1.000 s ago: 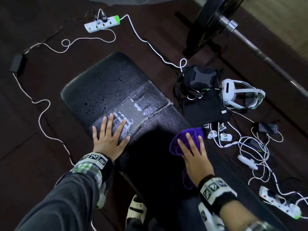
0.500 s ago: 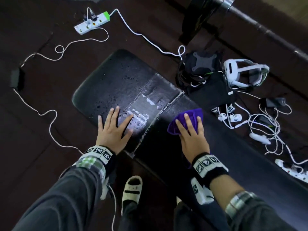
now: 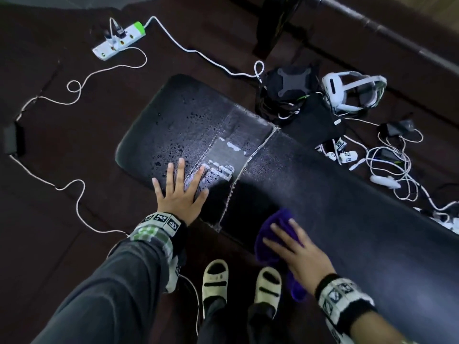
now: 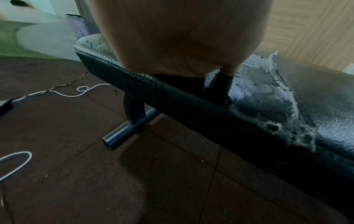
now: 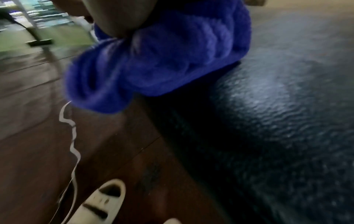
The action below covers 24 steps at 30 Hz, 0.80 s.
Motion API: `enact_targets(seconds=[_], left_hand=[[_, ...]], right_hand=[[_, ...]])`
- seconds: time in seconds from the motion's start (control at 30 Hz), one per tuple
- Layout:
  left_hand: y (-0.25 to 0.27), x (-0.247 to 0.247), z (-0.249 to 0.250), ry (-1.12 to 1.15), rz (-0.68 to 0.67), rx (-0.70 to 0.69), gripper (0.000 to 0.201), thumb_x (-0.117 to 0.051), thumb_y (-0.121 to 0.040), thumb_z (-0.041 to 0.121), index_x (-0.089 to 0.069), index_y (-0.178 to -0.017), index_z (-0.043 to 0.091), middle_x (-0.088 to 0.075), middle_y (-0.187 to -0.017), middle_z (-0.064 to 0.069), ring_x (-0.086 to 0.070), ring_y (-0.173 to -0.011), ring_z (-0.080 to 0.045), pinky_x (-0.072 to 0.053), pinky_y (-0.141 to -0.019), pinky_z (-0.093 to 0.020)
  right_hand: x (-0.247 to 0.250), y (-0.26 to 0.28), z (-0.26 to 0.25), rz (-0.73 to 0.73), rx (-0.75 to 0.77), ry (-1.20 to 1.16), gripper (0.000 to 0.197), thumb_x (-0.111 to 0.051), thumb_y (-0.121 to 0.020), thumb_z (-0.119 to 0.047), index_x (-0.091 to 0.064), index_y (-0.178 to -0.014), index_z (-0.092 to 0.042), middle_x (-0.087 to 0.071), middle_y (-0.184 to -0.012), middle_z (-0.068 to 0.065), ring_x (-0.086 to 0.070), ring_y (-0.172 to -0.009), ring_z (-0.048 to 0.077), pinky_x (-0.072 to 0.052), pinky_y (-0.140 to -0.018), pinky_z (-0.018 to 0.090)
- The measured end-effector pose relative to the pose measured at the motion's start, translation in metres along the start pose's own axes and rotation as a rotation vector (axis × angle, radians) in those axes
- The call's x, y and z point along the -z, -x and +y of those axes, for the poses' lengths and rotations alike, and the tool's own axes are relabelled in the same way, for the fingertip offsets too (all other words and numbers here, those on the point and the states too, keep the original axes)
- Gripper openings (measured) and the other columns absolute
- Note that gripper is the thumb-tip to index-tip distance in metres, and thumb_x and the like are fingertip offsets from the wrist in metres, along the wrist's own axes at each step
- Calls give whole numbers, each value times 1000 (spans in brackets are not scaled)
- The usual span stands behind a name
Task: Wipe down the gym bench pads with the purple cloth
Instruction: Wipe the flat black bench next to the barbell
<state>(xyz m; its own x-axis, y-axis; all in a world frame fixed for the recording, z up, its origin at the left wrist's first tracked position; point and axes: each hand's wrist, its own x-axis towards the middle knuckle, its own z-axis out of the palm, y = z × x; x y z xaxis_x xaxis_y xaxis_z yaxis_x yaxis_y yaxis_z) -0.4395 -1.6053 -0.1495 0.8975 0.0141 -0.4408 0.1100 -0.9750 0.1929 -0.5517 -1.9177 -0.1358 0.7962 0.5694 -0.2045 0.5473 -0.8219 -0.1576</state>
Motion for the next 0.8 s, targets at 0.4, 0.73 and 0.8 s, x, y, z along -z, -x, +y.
enact_targets(seconds=[0.4, 0.73, 0.8], left_hand=[[3, -7, -3, 30, 111, -36, 65, -6, -81, 69, 2, -143, 49, 11, -159, 6, 6, -149, -23, 9, -112, -59], [1, -4, -2, 45, 20, 1, 62, 7, -74, 72, 22, -133, 59, 38, -143, 18, 25, -144, -14, 19, -111, -53], [1, -4, -2, 52, 18, -2, 62, 6, -75, 72, 22, -133, 59, 37, -143, 18, 25, -144, -14, 19, -111, -53]], right_hand=[[-5, -92, -40, 127, -35, 20, 57, -43, -85, -18, -37, -140, -32, -31, -151, -1, -24, -136, 43, -25, -109, 54], [8, -50, 18, 98, -278, -24, 68, -35, -77, -11, -31, -138, -41, -24, -152, -11, -24, -137, 37, -58, -73, 41], [14, -82, 7, 84, -343, -40, 66, -45, -79, -10, -33, -138, -38, -31, -150, -6, -26, -136, 42, -56, -77, 45]])
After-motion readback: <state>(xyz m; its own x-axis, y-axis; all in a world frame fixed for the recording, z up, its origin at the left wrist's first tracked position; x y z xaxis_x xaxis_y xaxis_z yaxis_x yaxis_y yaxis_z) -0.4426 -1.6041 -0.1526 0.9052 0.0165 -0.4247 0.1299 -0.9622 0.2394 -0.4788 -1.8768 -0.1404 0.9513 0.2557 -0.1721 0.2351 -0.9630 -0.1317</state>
